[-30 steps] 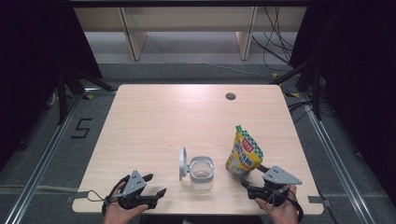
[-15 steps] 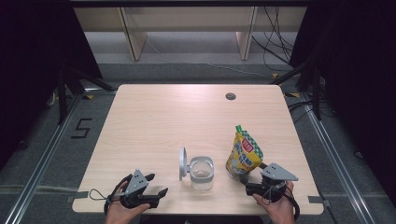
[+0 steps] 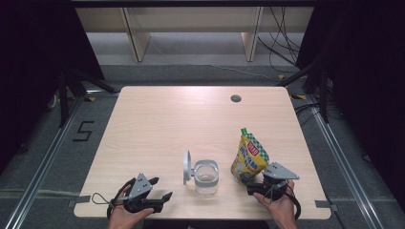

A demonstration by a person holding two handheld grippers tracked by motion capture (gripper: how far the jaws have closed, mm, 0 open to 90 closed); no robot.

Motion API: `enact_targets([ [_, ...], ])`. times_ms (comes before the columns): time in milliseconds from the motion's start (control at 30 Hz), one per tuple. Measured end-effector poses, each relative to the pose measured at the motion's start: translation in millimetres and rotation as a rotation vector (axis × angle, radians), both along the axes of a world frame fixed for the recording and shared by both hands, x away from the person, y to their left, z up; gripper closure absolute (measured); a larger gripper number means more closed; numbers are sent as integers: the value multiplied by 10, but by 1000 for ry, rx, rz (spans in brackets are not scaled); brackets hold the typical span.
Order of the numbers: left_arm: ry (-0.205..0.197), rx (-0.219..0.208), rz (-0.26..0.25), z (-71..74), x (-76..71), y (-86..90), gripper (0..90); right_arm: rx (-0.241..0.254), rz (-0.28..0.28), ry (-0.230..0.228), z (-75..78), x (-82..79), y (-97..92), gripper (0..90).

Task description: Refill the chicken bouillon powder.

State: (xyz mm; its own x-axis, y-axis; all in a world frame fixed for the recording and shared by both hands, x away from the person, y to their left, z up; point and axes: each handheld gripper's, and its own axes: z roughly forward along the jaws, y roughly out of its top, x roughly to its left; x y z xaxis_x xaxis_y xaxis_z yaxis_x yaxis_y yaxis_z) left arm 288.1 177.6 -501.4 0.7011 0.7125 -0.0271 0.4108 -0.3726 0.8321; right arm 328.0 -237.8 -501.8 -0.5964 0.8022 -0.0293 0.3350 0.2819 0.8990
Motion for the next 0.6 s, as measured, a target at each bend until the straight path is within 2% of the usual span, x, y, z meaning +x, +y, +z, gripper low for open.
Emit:
enact_targets([
  [33,-4,0,1,0,-1,0,279,16,14,13,-3,5,9,161],
  [67,-3,-2,0,1,-2,1,279,7,18,15,1,7,9,165],
  [100,-1,-3,1,1,-4,1,280,11,16,0,-8,20,19,165],
  [167,12,-20,17,-14,-22,-12,280,31,9,47,-4,-7,45,170],
  [200,9,-2,9,-11,-21,-3,280,33,5,50,-2,-7,43,183],
  [233,12,-2,5,-10,-22,-5,280,32,4,46,-3,-5,43,187],
  [267,8,-20,13,-14,-26,-20,280,38,9,37,-8,5,51,188],
  [300,-3,1,-6,0,-12,-7,280,40,6,36,-9,5,55,188],
  [333,0,-4,-6,0,-11,-10,280,66,-10,55,-4,-13,72,187],
  [367,4,-11,-8,-1,-10,-12,280,53,-8,36,-7,2,65,187],
  [400,10,-17,-12,-2,-12,-14,281,69,-2,36,-13,8,75,180],
  [433,6,-33,-10,-7,-15,-26,281,40,-10,16,-24,33,66,178],
  [467,13,-35,-2,-7,-24,-34,281,66,-11,15,-30,35,84,182],
  [533,10,-36,-6,0,-20,-45,281,76,-34,28,-32,24,97,196],
  [567,5,-32,-12,3,-20,-48,281,73,-35,8,-43,40,91,201],
  [600,13,-38,-11,-2,-23,-56,281,107,-40,15,-47,29,110,202],
])
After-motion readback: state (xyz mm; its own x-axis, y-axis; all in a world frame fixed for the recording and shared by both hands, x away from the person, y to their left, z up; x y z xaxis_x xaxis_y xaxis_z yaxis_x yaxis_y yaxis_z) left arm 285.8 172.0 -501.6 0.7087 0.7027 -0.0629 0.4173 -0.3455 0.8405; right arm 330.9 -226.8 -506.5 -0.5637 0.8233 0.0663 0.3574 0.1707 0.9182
